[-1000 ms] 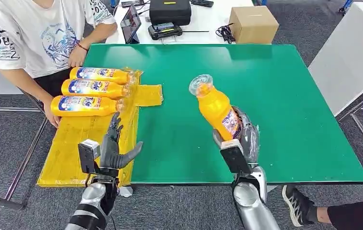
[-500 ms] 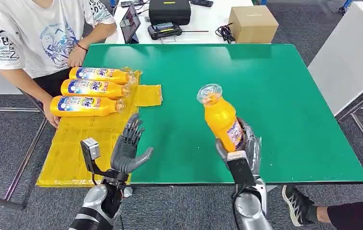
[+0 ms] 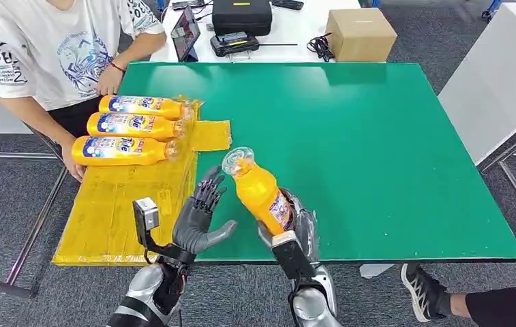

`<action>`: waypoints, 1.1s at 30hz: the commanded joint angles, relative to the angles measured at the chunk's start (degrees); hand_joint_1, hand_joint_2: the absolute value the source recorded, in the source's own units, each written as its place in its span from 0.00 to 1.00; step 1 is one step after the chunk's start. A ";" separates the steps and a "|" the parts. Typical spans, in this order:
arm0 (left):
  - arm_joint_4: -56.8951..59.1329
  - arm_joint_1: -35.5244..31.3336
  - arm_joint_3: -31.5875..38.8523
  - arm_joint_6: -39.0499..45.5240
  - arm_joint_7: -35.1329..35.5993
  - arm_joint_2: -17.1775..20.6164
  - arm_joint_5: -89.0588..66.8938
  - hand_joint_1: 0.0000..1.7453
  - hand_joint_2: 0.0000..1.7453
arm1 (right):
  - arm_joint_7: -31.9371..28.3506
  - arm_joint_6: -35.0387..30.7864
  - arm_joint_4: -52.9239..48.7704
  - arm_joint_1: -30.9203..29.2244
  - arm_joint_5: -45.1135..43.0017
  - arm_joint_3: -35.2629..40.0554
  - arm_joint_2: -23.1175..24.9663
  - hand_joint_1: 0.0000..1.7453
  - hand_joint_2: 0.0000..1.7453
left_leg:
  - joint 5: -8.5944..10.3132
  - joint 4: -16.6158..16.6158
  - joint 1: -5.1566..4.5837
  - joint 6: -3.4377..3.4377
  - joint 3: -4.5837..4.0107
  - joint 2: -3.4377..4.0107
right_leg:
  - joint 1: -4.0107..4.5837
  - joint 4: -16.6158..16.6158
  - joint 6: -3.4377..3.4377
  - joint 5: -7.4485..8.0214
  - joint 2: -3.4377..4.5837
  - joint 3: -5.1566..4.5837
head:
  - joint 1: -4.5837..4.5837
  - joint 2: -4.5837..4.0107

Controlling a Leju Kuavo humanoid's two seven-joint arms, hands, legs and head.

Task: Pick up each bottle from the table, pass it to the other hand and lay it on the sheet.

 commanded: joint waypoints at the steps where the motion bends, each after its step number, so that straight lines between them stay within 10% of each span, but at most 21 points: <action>1: 2.96 -1.14 -4.04 0.19 1.35 2.04 -0.78 0.00 1.00 | 0.34 -1.27 12.20 -5.95 2.72 8.07 2.25 1.00 1.00 | -0.18 -0.04 0.10 -0.14 0.42 0.38 | 0.12 -0.06 -0.17 -0.06 0.34 0.32 | 0.00 0.00; 27: 6.31 -3.85 -2.12 -1.68 1.11 1.69 2.15 0.02 1.00 | 2.80 1.89 30.57 -12.38 6.02 22.82 3.90 1.00 1.00 | -0.05 -0.03 0.11 -0.07 0.20 0.16 | 0.12 -0.04 -0.09 -0.06 0.04 0.14 | 0.00 0.00; 28: 6.16 -3.79 -2.05 -1.46 1.14 1.62 2.15 1.00 1.00 | 2.78 1.61 30.53 -12.35 5.96 22.71 3.92 1.00 1.00 | -0.16 0.00 0.17 -0.11 0.41 0.16 | 0.19 -0.05 -0.15 -0.16 0.02 0.38 | 0.00 0.00; 33: 5.42 -3.59 -1.76 -2.10 0.48 1.59 2.77 1.00 1.00 | 2.78 1.78 30.11 -12.52 5.85 22.70 3.89 1.00 1.00 | -0.05 -0.02 0.10 -0.08 0.19 0.13 | 0.12 -0.02 -0.09 -0.08 0.00 0.13 | 0.02 0.00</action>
